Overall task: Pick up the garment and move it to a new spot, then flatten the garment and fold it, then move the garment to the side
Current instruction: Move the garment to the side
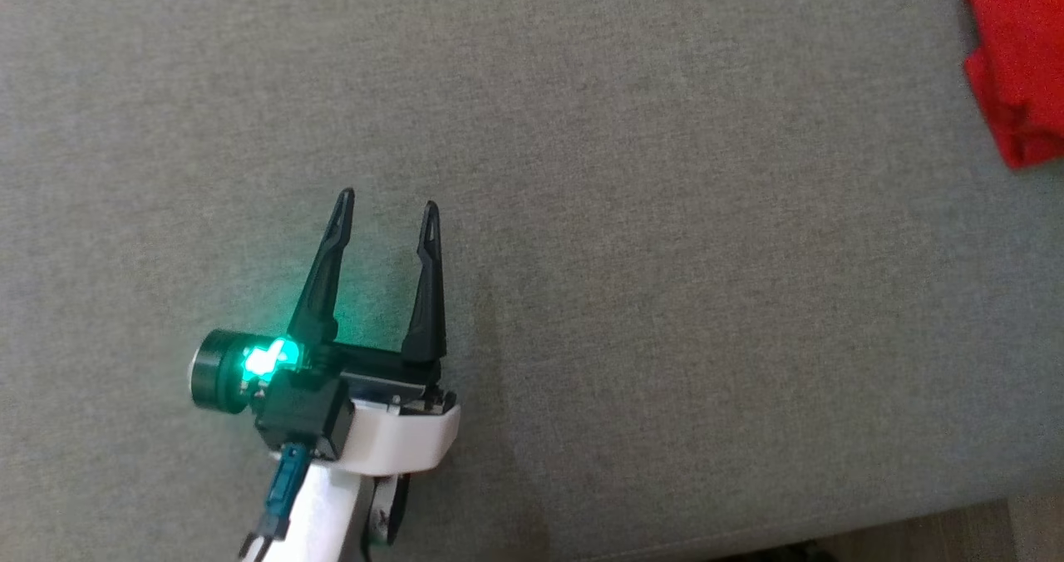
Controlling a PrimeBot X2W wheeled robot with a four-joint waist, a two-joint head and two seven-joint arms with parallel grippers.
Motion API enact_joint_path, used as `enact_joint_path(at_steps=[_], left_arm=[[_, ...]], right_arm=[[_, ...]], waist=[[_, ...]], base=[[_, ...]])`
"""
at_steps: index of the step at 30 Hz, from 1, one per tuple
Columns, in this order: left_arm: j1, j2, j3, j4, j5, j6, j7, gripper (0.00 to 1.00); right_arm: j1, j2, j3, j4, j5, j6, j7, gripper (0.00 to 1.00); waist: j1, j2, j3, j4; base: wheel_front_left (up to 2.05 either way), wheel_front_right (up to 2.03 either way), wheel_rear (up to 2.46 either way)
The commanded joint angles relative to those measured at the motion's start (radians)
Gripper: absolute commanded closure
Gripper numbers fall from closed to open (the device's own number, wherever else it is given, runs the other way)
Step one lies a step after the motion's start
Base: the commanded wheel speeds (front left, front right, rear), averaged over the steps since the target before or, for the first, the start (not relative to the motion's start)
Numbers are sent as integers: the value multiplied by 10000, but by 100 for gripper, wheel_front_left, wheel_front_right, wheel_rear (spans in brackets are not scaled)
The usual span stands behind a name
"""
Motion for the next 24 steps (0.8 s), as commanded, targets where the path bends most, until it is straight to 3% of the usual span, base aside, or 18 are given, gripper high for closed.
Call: enact_joint_path(at_steps=[1, 7, 8, 15, 20, 24], left_arm=[[9, -45, 259, -231, 81, 1, -51, 0], [443, -45, 291, -61, -161, 63, -51, 0], [443, -45, 291, -61, -161, 63, -51, 0], [1240, -45, 346, 98, -264, 356, -51, 0], [1909, -45, 391, 381, -503, 313, -51, 0], [2415, -45, 641, 466, -788, 374, -51, 0]], right_arm=[[123, 62, -100, -144, -386, -17, -216, 0], [873, 1475, 187, -482, -843, -17, -396, 0], [873, 1475, 187, -482, -843, -17, -396, 0], [2746, 3018, 1452, -1423, -315, -17, -744, 0], [4079, 3908, 2538, -1739, 9, -17, -1678, 0], [4857, 4428, 2744, -1843, -239, -17, -2355, 0]], waist=[[-2, 1, -346, 109], [-2, 1, -1588, 376], [-2, 1, -1588, 376], [-2, 1, -3262, 810], [-2, 1, -4422, 1127], [-2, 1, -5146, 1349]], base=[[0, 0, 0], [0, 0, 0], [0, 0, 0], [0, 0, 0], [0, 0, 0], [0, 0, 0]])
